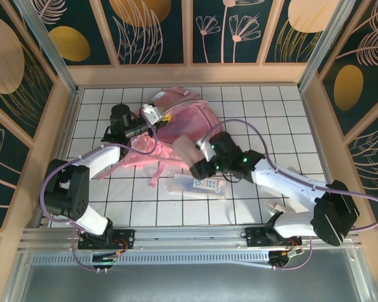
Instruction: Pack books, pencil case, and school supplies into a backpack
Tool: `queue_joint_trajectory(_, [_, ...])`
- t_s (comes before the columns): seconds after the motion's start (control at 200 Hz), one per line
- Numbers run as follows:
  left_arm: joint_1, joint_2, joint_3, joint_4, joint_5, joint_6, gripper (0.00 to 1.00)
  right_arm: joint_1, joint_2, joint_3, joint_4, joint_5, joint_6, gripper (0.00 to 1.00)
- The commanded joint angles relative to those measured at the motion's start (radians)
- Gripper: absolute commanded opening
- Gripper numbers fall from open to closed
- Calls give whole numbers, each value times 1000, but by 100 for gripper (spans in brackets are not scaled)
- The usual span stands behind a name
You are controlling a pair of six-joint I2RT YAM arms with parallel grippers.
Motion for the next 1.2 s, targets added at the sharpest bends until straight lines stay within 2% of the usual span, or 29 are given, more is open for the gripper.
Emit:
queue_joint_trajectory(0.0, [3,-57,-8,249,93,-43,0,-62,104,145,-20,-39,154,47])
queue_joint_trajectory(0.09, [2,-55,5,259,117,-45,0,-114,246,304,-77,-28,266,47])
queue_joint_trajectory(0.185, [1,-57,11,279,118,-60,0,-147,362,420,-87,-76,433,46])
queue_joint_trajectory(0.26, [0,-62,11,289,122,-67,0,-151,422,437,-29,-85,583,46])
queue_joint_trajectory(0.335, [-6,-66,4,312,126,-76,0,-154,480,451,47,-149,726,43])
queue_joint_trajectory(0.47, [-14,-71,-16,384,101,-113,0,-151,565,465,150,-201,964,44])
queue_joint_trajectory(0.535, [-22,-63,-17,417,116,-130,0,-137,599,493,186,-193,1019,45])
queue_joint_trajectory(0.636, [-38,-44,-18,468,117,-165,0,-111,675,581,150,-159,1088,45])
queue_joint_trajectory(0.721, [-54,-28,-33,544,99,-213,0,-98,705,581,238,-165,1204,47])
queue_joint_trajectory(0.776, [-66,-20,-39,567,88,-224,0,-95,715,582,271,-124,1275,49])
queue_joint_trajectory(0.841, [-78,-19,-46,576,71,-226,0,-97,724,578,312,-69,1317,49])
queue_joint_trajectory(0.916, [-86,-23,-60,587,56,-234,0,-108,754,588,377,-86,1355,50])
queue_joint_trajectory(0.961, [-88,-23,-68,595,55,-240,0,-111,774,588,457,-111,1375,53])
queue_joint_trajectory(1.051, [-88,-22,-74,597,49,-246,0,-107,804,583,572,-109,1400,68])
queue_joint_trajectory(1.196, [-87,-35,-71,541,17,-209,0,-115,778,540,613,-128,1368,88])
